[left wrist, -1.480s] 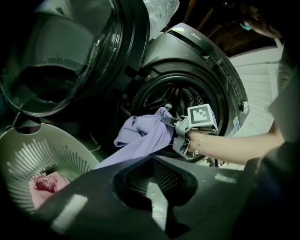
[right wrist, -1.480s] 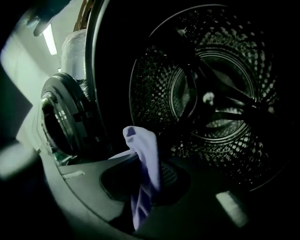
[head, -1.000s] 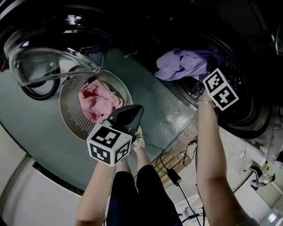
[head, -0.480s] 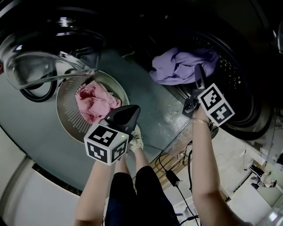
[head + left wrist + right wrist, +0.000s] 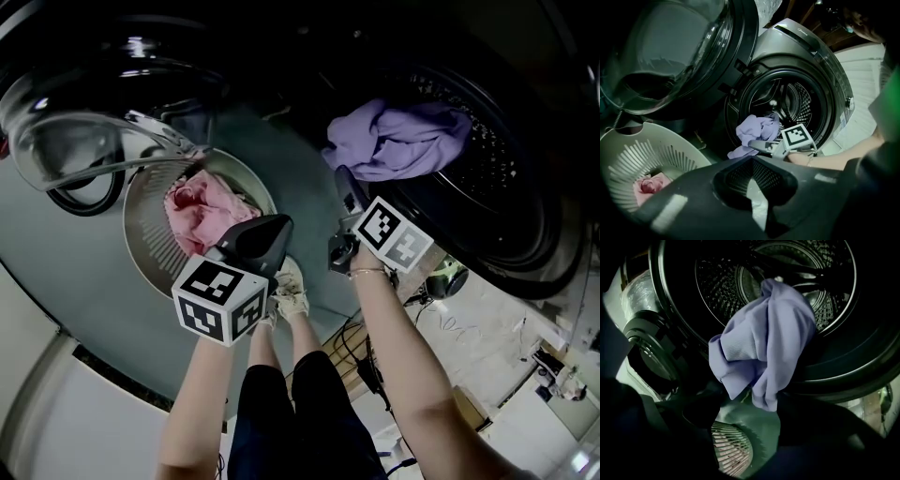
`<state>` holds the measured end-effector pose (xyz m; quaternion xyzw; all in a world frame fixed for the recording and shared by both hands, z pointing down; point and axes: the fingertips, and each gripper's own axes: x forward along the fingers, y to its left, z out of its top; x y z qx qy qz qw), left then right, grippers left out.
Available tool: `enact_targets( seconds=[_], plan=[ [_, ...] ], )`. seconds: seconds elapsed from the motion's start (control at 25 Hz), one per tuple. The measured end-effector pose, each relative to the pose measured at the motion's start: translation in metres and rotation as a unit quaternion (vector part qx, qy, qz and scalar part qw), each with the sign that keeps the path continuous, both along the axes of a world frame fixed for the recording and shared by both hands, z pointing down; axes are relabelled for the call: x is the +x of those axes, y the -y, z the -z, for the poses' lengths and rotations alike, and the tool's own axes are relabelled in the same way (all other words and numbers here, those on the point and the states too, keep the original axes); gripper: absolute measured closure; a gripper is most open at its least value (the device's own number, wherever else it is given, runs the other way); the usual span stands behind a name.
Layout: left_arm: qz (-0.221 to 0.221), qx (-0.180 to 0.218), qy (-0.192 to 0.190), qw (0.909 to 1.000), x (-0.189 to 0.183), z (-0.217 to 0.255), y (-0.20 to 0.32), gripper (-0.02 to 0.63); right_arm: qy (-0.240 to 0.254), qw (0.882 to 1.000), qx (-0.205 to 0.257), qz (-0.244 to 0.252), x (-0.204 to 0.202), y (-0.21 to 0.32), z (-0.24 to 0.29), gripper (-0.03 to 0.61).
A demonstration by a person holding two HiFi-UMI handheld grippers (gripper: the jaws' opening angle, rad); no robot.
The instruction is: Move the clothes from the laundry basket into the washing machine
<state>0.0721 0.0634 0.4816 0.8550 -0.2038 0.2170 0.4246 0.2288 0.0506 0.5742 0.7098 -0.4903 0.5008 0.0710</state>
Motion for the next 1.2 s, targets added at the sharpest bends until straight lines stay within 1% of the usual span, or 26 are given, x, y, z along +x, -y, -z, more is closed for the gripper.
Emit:
enact_targets(
  seconds=[0.08, 0.16, 0.2, 0.24, 0.28, 0.32, 0.36, 0.44, 0.52, 0.6, 0.76, 0.88, 1.0, 1.12, 1.2],
  plan=[
    [0.001, 0.0, 0.0, 1.0, 0.0, -0.001, 0.0, 0.612, 0.006, 1.0, -0.01, 0.007, 0.002, 0.009, -0.012, 0.176],
    [0.001, 0.001, 0.0, 1.0, 0.0, -0.002, 0.0, 0.612, -0.006, 1.0, -0.021, 0.017, 0.007, 0.016, -0.019, 0.199],
    [0.0, 0.001, 0.0, 1.0, 0.001, -0.003, 0.0, 0.612, -0.021, 0.999, -0.026, 0.021, 0.012, 0.018, -0.019, 0.245],
    [0.0, 0.0, -0.001, 1.0, 0.002, -0.003, -0.001, 0.612, -0.04, 0.999, -0.029, 0.023, 0.019, 0.019, -0.018, 0.313],
    [-0.001, 0.0, -0.002, 1.0, 0.004, -0.005, -0.002, 0.612, -0.056, 0.998, -0.031, 0.025, 0.025, 0.02, -0.015, 0.42],
    [-0.002, 0.0, -0.002, 1.0, 0.006, -0.007, -0.003, 0.612, -0.066, 0.997, -0.03, 0.032, 0.031, 0.022, -0.011, 0.504],
    [-0.003, -0.001, -0.001, 1.0, 0.007, -0.009, -0.003, 0.612, -0.073, 0.996, -0.025, 0.045, 0.034, 0.026, -0.005, 0.518],
    [-0.001, -0.004, -0.001, 1.0, 0.007, -0.011, -0.005, 0.612, -0.097, 0.992, 0.001, 0.079, 0.036, 0.035, 0.012, 0.523],
    [-0.002, -0.006, -0.002, 1.0, 0.007, -0.011, -0.007, 0.612, -0.136, 0.985, 0.042, 0.102, 0.042, 0.047, 0.037, 0.525],
    [-0.004, -0.007, -0.003, 1.0, 0.008, -0.011, -0.01, 0.612, -0.168, 0.978, 0.069, 0.101, 0.058, 0.061, 0.057, 0.525],
    [-0.003, -0.008, -0.004, 1.0, 0.008, -0.009, -0.013, 0.612, -0.218, 0.969, 0.074, 0.092, 0.091, 0.086, 0.069, 0.525],
    [-0.001, -0.006, -0.007, 1.0, 0.007, -0.007, -0.011, 0.612, -0.273, 0.957, 0.075, 0.067, 0.119, 0.1, 0.084, 0.525],
    [-0.002, -0.008, -0.016, 0.9998, 0.007, -0.005, -0.01, 0.612, -0.306, 0.948, 0.091, 0.019, 0.145, 0.111, 0.107, 0.528],
    [-0.001, -0.008, -0.022, 0.9997, 0.006, -0.003, -0.009, 0.612, -0.307, 0.945, 0.105, -0.029, 0.159, 0.112, 0.117, 0.528],
    [0.002, -0.006, -0.022, 0.9997, 0.005, -0.003, -0.008, 0.612, -0.288, 0.952, 0.1, -0.028, 0.157, 0.111, 0.107, 0.524]
  ],
)
